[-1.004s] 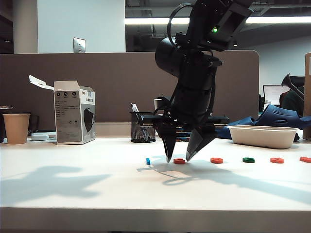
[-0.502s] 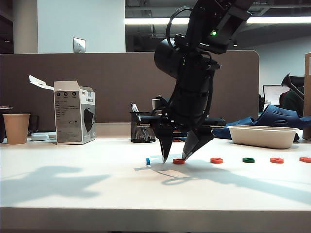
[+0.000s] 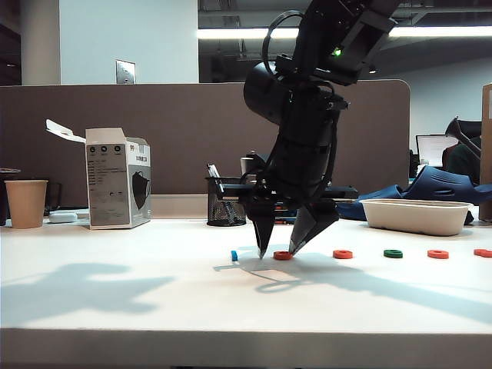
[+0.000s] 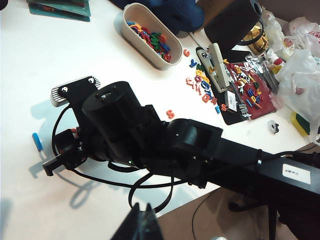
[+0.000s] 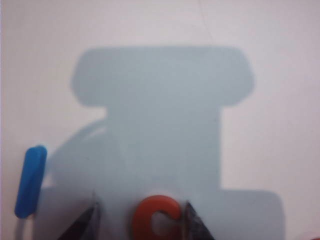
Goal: Select the appropriate letters from the row of letter magnets placed on the table to arrange into the word "cool".
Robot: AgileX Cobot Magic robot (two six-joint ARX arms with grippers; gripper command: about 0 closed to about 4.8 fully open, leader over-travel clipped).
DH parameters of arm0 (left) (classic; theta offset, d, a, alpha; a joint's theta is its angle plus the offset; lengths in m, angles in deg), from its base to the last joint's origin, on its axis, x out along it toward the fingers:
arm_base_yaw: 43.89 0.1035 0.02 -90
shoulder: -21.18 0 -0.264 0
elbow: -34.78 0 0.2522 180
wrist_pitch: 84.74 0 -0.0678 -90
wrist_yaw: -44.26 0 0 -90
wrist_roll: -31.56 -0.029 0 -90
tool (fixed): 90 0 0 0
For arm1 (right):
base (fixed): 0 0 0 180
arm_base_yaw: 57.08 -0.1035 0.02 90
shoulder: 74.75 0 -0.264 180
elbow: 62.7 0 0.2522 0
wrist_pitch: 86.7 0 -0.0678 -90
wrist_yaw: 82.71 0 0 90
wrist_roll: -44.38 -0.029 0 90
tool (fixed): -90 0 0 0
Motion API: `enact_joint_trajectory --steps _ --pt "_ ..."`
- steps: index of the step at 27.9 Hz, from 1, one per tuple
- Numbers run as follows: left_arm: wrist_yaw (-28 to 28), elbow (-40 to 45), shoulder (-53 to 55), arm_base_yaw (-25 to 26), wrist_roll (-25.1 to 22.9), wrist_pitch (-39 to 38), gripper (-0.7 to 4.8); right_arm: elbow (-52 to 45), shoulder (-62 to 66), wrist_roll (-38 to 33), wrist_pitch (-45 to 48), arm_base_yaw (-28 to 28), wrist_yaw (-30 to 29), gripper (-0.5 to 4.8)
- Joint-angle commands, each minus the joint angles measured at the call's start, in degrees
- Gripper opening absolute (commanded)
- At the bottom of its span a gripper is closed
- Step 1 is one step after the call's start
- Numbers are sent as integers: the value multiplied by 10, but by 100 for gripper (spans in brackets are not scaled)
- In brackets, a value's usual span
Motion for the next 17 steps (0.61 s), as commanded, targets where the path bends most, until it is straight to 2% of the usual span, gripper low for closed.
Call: enact_joint_trajectory --steps 1,17 --pt "0 -2 -2 0 -1 7 -3 -3 4 -3 -33 0 -2 211" --pt "0 -2 -2 0 -1 7 -3 -3 4 -3 -33 1 -2 198"
